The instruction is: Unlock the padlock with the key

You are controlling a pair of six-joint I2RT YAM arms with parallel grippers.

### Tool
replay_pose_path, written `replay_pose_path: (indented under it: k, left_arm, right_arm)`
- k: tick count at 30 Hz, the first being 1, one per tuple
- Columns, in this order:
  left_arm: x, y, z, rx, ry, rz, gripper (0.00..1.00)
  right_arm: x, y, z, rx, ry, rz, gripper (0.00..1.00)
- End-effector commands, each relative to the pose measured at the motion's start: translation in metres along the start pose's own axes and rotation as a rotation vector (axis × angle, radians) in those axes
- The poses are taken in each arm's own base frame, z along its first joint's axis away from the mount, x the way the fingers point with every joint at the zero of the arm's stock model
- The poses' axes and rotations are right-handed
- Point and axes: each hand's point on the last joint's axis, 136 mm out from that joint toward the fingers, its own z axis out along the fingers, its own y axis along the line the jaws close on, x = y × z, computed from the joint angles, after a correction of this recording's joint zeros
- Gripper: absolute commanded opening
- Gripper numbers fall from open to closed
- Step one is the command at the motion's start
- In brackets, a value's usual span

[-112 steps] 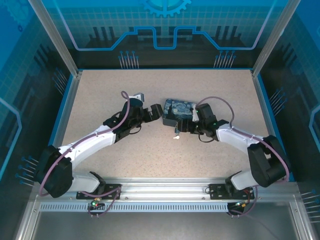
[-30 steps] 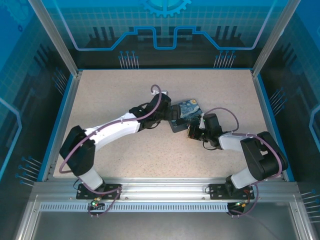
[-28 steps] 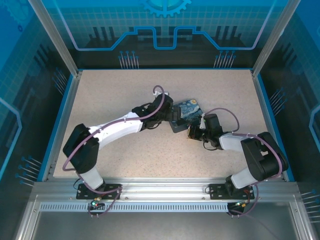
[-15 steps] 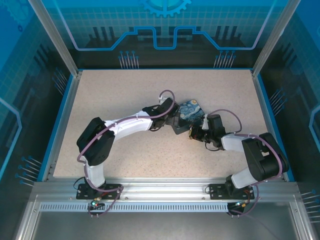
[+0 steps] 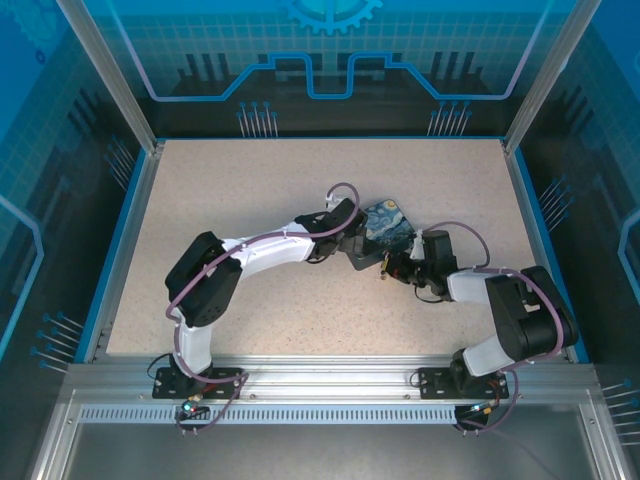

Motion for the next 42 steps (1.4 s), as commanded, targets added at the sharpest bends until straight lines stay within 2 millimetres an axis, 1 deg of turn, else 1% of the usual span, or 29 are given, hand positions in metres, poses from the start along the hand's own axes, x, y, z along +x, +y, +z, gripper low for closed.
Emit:
replay_pose_path:
  k: [1,10,16,24,27,33,35,42]
  left_arm:
    - [0.023,0.006,0.013,-0.051,0.059,0.045,0.99]
    - [0.035,0.005,0.017,-0.047,0.080,0.063,0.99]
    - [0.040,0.004,0.020,-0.048,0.092,0.072,0.99]
    - [0.045,0.005,0.023,-0.046,0.109,0.077,0.99]
    - [0.047,0.005,0.024,-0.046,0.115,0.078,0.98]
    - [0.051,0.004,0.027,-0.045,0.125,0.084,0.98]
    - [0.052,0.005,0.027,-0.046,0.128,0.084,0.98]
    - [0.055,0.005,0.030,-0.049,0.138,0.087,0.98]
  right_arm:
    - [0.005,-0.010,0.001,-0.014,0.015,0.069,0.00]
    - [-0.001,-0.005,0.003,-0.068,0.001,0.124,0.00]
    - [-0.012,-0.001,0.002,-0.083,-0.018,0.132,0.00]
    - [-0.027,-0.010,-0.005,-0.086,-0.054,0.160,0.00]
    - [-0.035,-0.006,-0.007,-0.110,-0.062,0.164,0.00]
    - [-0.047,0.009,-0.007,-0.166,-0.055,0.146,0.00]
    - [-0.052,0.006,-0.009,-0.162,-0.068,0.154,0.00]
    - [-0.071,-0.018,-0.019,-0.134,-0.126,0.226,0.00]
